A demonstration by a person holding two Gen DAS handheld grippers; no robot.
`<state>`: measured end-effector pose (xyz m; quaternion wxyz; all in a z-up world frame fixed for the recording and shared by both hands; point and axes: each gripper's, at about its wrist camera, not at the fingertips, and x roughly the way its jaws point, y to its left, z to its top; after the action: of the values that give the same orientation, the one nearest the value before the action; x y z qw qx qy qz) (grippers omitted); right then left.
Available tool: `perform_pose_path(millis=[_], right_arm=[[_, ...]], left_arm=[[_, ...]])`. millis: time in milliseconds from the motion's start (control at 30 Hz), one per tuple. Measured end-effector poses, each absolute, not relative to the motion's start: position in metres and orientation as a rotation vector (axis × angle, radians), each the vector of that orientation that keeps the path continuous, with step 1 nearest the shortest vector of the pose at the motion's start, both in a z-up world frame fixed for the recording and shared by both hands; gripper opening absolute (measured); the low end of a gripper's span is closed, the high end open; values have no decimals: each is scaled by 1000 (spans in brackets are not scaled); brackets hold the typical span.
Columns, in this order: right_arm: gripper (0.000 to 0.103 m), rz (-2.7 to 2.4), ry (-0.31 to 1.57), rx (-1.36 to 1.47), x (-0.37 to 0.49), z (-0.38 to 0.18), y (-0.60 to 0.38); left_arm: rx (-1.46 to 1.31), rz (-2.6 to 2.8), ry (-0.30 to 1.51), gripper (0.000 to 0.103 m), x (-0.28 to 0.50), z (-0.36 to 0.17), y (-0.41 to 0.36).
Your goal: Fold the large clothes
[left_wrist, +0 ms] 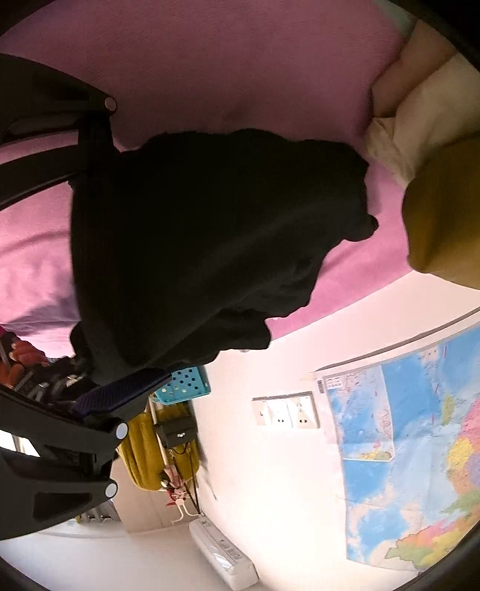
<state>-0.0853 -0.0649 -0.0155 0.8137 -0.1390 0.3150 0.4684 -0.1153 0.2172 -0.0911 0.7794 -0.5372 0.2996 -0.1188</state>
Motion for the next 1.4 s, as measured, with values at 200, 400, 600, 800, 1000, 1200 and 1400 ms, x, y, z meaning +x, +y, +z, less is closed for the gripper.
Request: perform_pose_path(millis=[200, 400, 600, 800, 1000, 1200, 1400], right_arm=[[44, 1002, 686, -298, -88, -19, -66], [57, 1079, 717, -162, -102, -7, -95], [80, 1108, 847, 173, -102, -4, -179], [82, 844, 987, 506, -77, -40, -260], [85, 748, 997, 639, -44, -57, -257], [96, 659, 952, 639, -26, -57, -239], [86, 594, 891, 571, -19, -50, -221]], left_arm=[[-1014, -148, 771, 73, -85, -81, 204], [-914, -97, 826, 44, -75, -77, 200], [-826, -89, 839, 41, -80, -79, 199], [-786, -84, 835, 42, -82, -80, 195], [-745, -76, 842, 44, -79, -77, 190], [-730, -83, 843, 44, -80, -78, 190], [-696, -71, 848, 45, -79, -76, 186]])
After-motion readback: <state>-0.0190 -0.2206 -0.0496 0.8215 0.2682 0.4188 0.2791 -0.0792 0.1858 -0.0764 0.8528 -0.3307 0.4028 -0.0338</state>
